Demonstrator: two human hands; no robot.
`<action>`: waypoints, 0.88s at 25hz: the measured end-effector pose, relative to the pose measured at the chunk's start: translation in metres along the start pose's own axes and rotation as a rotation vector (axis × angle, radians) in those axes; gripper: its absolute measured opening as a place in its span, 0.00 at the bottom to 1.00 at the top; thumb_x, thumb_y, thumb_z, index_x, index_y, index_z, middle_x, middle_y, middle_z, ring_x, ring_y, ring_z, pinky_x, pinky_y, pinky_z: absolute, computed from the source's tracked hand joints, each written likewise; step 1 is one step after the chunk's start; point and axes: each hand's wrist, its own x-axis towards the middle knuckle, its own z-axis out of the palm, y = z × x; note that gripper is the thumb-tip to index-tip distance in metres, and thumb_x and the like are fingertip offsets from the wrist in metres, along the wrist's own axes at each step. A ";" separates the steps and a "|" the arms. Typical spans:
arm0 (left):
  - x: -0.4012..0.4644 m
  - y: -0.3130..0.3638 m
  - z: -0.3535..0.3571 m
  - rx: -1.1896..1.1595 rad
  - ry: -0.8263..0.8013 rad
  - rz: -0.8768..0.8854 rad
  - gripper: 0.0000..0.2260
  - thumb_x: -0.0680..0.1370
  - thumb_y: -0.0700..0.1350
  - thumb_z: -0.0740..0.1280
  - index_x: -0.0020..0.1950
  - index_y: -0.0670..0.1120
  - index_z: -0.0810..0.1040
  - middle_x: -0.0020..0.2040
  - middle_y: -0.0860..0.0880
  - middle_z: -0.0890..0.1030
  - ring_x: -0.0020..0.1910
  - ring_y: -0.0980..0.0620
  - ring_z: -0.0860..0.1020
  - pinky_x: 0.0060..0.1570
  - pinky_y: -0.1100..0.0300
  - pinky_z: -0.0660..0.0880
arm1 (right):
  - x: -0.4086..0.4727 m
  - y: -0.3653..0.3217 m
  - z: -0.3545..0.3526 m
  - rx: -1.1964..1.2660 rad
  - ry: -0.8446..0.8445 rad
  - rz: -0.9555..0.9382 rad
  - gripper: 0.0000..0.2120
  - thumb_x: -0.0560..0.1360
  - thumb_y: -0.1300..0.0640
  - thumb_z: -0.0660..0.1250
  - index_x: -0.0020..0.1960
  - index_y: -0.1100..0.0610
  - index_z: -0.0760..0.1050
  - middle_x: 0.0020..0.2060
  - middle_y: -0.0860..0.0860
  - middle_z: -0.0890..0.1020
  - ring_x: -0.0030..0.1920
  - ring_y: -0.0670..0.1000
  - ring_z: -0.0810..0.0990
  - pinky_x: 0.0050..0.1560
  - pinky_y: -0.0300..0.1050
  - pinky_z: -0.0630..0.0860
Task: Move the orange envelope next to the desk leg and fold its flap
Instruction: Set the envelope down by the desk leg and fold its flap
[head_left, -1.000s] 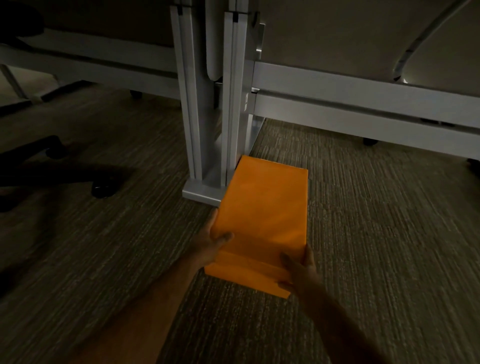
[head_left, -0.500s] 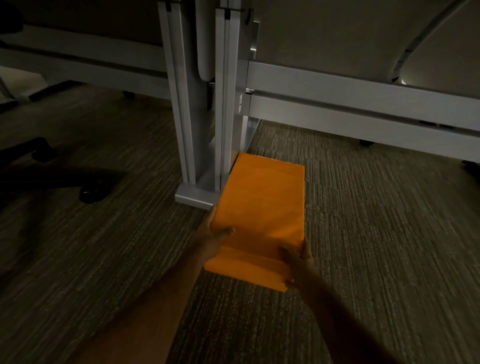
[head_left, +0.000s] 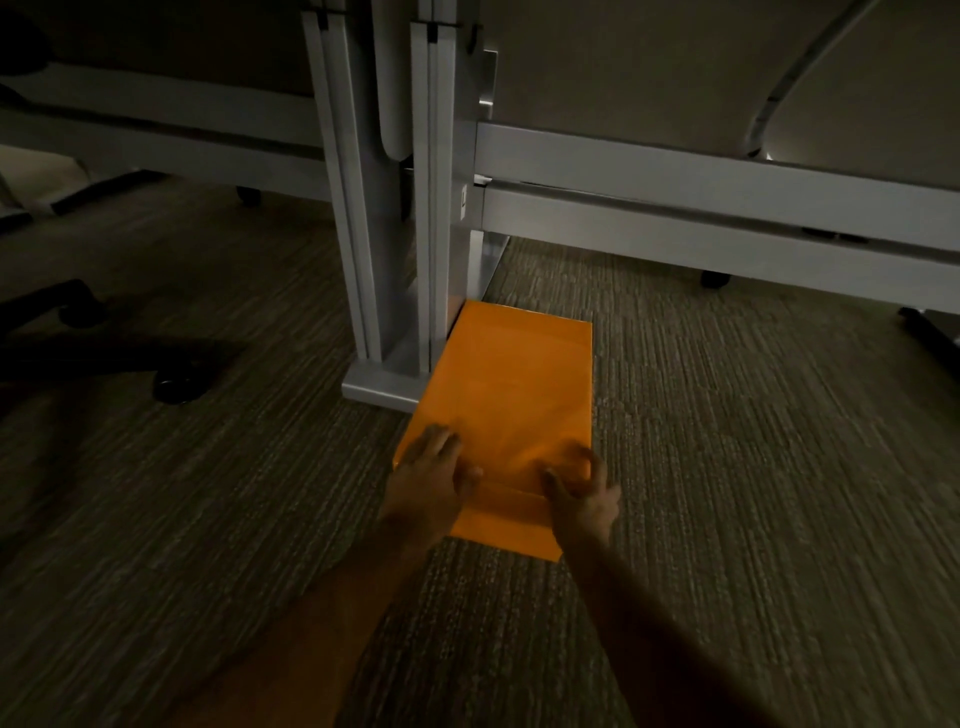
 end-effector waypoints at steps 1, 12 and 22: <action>0.000 0.000 -0.004 0.051 -0.036 0.006 0.24 0.81 0.61 0.58 0.72 0.49 0.69 0.77 0.47 0.64 0.73 0.43 0.65 0.67 0.46 0.67 | -0.009 0.002 0.003 -0.007 0.044 -0.078 0.29 0.73 0.39 0.70 0.72 0.43 0.68 0.68 0.57 0.65 0.67 0.64 0.68 0.61 0.66 0.74; 0.013 0.005 -0.018 0.169 -0.181 -0.046 0.35 0.70 0.68 0.69 0.72 0.53 0.66 0.77 0.49 0.59 0.67 0.43 0.70 0.59 0.47 0.71 | -0.022 0.045 -0.012 -0.324 -0.038 -0.374 0.31 0.76 0.38 0.63 0.76 0.31 0.53 0.81 0.50 0.55 0.68 0.59 0.76 0.56 0.57 0.79; 0.002 0.007 -0.017 0.207 -0.169 0.047 0.28 0.79 0.63 0.62 0.73 0.49 0.68 0.77 0.47 0.64 0.73 0.43 0.64 0.68 0.46 0.64 | -0.014 0.034 -0.019 -0.728 -0.125 -0.436 0.34 0.81 0.46 0.58 0.79 0.39 0.41 0.79 0.41 0.38 0.78 0.53 0.37 0.74 0.71 0.46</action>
